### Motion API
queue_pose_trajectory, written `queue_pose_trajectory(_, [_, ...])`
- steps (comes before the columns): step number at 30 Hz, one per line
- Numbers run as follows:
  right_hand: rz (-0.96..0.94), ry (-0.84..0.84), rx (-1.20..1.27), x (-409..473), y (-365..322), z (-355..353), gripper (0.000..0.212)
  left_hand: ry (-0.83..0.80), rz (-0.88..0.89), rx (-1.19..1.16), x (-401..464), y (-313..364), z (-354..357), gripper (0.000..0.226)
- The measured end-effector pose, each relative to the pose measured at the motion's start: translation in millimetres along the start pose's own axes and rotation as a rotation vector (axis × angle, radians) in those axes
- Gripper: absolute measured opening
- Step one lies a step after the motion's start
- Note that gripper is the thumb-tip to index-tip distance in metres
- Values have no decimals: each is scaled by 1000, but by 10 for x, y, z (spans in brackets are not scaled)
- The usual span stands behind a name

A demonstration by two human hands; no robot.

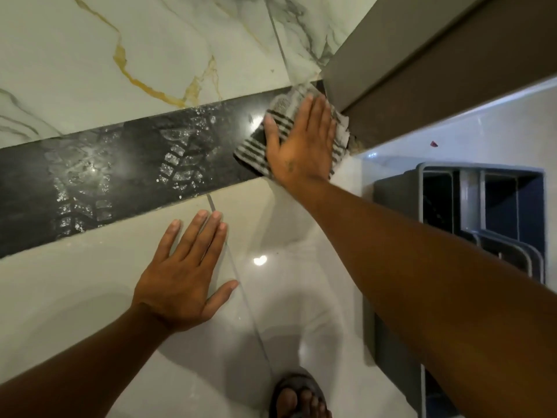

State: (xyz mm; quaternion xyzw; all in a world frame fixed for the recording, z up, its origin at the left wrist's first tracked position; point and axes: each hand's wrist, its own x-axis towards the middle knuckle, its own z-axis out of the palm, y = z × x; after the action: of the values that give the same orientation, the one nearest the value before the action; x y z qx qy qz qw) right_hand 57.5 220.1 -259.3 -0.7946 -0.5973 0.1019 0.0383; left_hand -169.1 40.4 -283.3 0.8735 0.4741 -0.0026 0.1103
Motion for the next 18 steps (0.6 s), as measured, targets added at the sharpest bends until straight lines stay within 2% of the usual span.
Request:
queue_pose_trajectory(4, [26, 31, -44, 43, -50, 29, 91, 26, 1, 3, -26, 14, 31, 95])
queue_pose_trajectory(6, [-63, -14, -84, 114, -196, 69, 92, 26, 9, 16, -37, -9, 13, 96])
queue_pose_trajectory(9, [-437, -109, -115, 8, -273, 147, 86, -2, -47, 10, -48, 17, -69, 95])
queue_pose_trajectory(11, [-719, -131, -148, -197, -49, 130, 82, -8, -284, -46, -158, 52, -96, 93])
queue_pose_trajectory(12, [-786, -142, -152, -317, 110, 106, 82, -8, -438, -76, -308, 46, -103, 92])
queue_pose_trajectory(14, [-688, -158, -178, -503, 398, 54, 86, 11, -624, -73, -762, -12, -76, 90])
queue_pose_trajectory(16, [-451, -125, -187, -588, 483, 35, 91, 37, -629, -32, -1184, -68, -36, 90])
queue_pose_trajectory(18, [-296, -71, -155, -586, 203, 90, 94, 29, -619, -24, -1339, -116, 17, 92])
